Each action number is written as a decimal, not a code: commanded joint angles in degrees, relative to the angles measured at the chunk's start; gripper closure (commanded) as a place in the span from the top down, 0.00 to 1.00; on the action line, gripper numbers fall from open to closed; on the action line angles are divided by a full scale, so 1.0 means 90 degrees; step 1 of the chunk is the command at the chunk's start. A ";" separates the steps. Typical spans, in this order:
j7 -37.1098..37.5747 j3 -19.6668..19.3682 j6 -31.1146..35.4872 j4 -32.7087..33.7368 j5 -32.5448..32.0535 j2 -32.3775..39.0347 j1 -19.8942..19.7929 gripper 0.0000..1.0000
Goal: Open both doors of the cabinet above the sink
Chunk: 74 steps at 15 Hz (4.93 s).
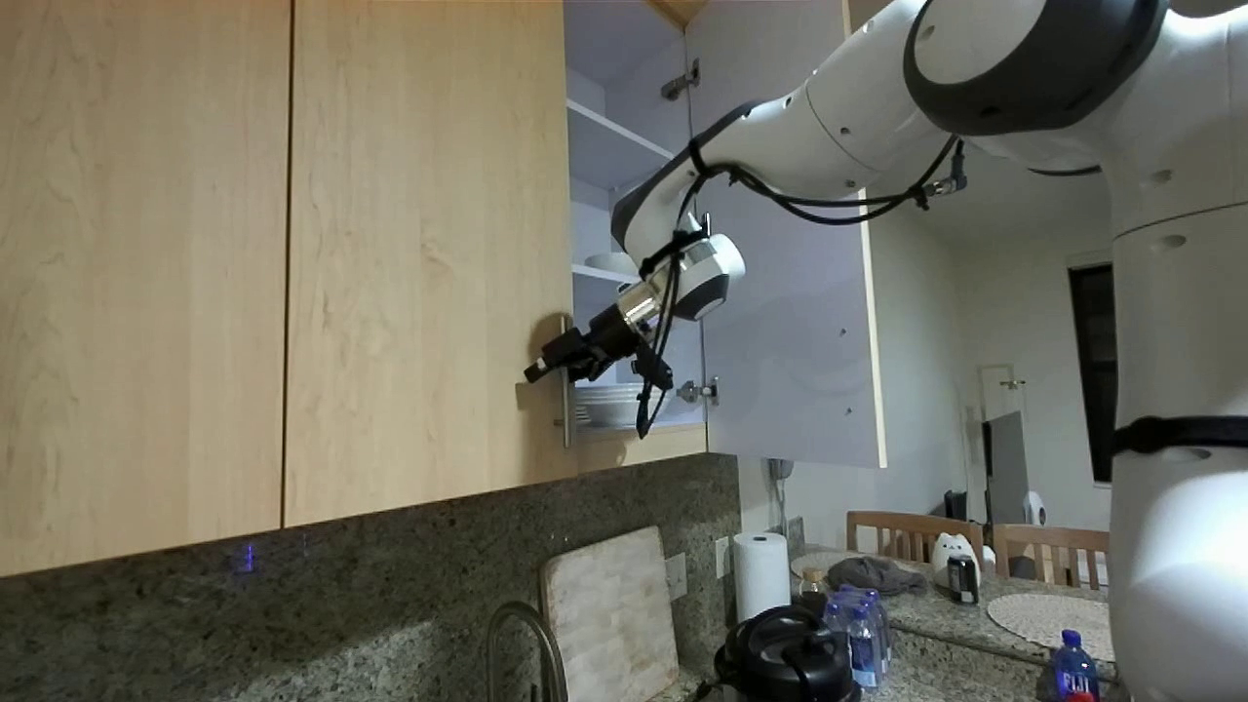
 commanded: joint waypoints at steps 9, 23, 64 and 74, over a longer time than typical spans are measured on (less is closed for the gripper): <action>-0.1110 0.0307 0.1584 -0.1247 0.1613 -0.1000 0.0350 1.00; -0.1775 0.0068 -0.0204 -0.1122 0.0491 -0.0959 0.0209 1.00; -0.4161 0.0010 0.0621 -0.1724 0.0177 -0.1467 0.0158 1.00; -0.5279 0.0025 0.0151 -0.2186 0.0373 -0.1826 0.0330 1.00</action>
